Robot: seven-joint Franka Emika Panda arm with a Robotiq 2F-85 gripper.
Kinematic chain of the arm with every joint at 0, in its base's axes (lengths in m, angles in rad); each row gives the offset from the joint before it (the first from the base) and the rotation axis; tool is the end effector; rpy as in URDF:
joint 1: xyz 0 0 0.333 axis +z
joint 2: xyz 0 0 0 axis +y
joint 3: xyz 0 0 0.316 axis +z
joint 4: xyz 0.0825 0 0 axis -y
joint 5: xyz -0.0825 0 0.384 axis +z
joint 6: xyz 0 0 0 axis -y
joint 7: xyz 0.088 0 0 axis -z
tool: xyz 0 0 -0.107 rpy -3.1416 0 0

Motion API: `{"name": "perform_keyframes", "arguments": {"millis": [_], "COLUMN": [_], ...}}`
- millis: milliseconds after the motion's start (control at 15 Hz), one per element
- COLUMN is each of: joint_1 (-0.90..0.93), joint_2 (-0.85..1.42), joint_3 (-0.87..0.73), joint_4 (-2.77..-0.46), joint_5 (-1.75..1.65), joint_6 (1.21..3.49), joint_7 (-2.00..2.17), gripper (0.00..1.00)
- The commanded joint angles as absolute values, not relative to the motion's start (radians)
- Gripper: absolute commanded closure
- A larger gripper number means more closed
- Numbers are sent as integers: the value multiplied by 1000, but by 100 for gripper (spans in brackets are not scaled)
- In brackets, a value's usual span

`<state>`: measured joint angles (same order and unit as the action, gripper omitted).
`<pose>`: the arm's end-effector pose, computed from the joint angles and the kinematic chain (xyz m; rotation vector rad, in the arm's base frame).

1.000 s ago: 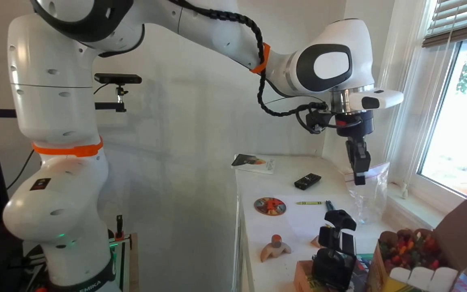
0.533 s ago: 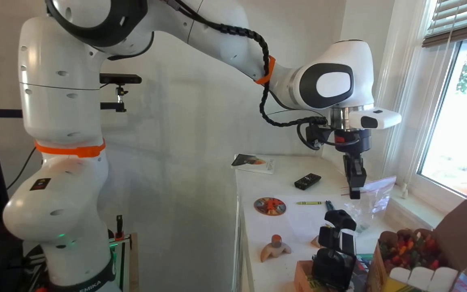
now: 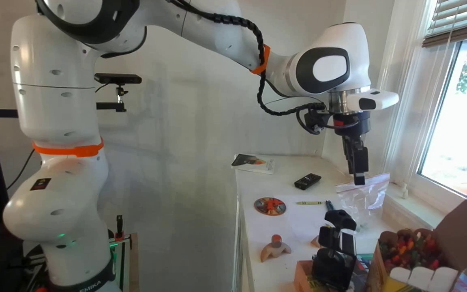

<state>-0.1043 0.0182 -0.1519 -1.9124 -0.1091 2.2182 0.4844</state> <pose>0.5714 -0.1528 0.5121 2.8650 -1.0247 0.4550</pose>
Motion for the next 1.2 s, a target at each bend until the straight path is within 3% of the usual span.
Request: {"name": "perform_keyframes", "arguments": {"millis": [0, 67, 1133], "joint_1": [-104, -103, -124], "joint_2": [-46, -59, -155], "joint_3": [-131, -125, -99], "joint_4": [-1926, -1926, -1911], "joint_5": [-76, -77, -116], "joint_6": [2180, 2171, 1920], "joint_7": [457, 459, 423], "gripper": [4, 0, 0]}}
